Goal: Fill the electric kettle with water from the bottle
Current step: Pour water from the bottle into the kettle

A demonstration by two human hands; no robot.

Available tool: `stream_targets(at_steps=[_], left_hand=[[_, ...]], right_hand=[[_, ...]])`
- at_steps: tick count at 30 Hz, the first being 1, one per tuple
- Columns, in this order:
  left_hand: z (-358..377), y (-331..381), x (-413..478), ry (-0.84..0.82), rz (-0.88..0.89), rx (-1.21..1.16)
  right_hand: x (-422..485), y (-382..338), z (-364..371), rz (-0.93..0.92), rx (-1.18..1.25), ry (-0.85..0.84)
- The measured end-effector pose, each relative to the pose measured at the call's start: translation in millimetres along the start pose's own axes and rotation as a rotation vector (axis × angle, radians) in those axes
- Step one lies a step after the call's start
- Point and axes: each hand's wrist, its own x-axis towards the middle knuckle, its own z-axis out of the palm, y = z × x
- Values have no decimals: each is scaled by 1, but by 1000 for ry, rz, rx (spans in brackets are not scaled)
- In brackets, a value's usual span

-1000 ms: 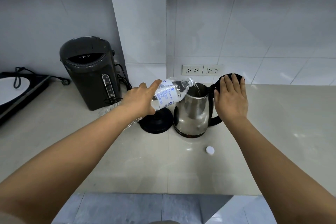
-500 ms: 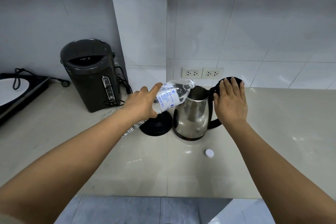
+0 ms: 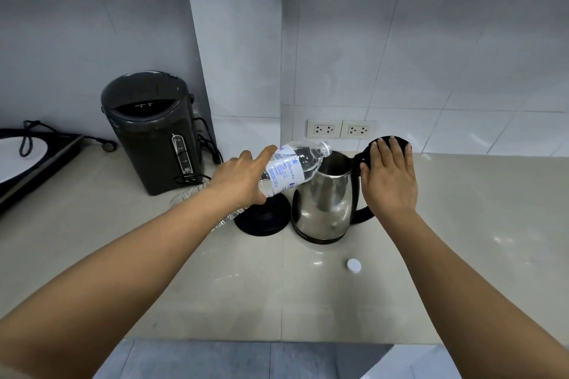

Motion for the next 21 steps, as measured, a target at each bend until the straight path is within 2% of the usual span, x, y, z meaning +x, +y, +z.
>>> stream_targets(at_steps=[21], left_hand=[[-10,-2,5,7,27,107]], right_hand=[[0,0,0,4,-3,5]])
